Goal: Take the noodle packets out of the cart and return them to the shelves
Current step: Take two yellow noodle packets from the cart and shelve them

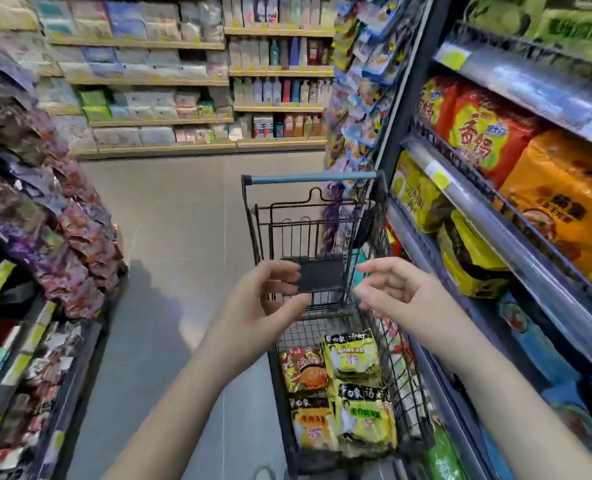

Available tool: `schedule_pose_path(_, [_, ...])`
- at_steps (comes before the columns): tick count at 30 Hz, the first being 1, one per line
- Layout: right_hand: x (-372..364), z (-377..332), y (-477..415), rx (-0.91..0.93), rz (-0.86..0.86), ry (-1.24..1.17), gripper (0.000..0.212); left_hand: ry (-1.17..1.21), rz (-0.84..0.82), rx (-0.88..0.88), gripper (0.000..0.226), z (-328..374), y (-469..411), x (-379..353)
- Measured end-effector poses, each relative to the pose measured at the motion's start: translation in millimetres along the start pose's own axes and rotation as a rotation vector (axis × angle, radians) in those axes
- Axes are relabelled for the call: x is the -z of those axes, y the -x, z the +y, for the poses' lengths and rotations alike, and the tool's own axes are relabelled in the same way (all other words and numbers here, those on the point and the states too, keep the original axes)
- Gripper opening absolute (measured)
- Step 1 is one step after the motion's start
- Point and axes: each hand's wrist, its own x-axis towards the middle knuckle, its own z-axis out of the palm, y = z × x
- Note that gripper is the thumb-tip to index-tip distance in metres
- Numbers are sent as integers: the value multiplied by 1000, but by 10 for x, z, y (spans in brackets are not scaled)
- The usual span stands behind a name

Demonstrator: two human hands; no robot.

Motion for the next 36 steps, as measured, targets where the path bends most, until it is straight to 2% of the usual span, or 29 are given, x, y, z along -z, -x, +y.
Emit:
schedule_pose_path(4, [-64, 183, -284, -85, 35, -6, 28, -31, -78, 21, 32, -245, -388, 49])
schedule_pose_path(9, [-15, 448, -498, -160, 62, -20, 39, -9, -115, 71, 32, -487, -709, -57])
schedule_pose_path(12, [73, 622, -615, -191, 52, -16, 32, -28, -134, 101, 31, -613, -859, -179])
schedule_pose_path(25, [480, 1503, -1161, -344, -49, -11, 32, -91, -55, 347, 33, -1280, -1217, -806])
schedule_pose_path(36, [380, 2558, -1400, -592, -21, 7, 36, -146, -91, 554, 38, -2239, -1261, -1130])
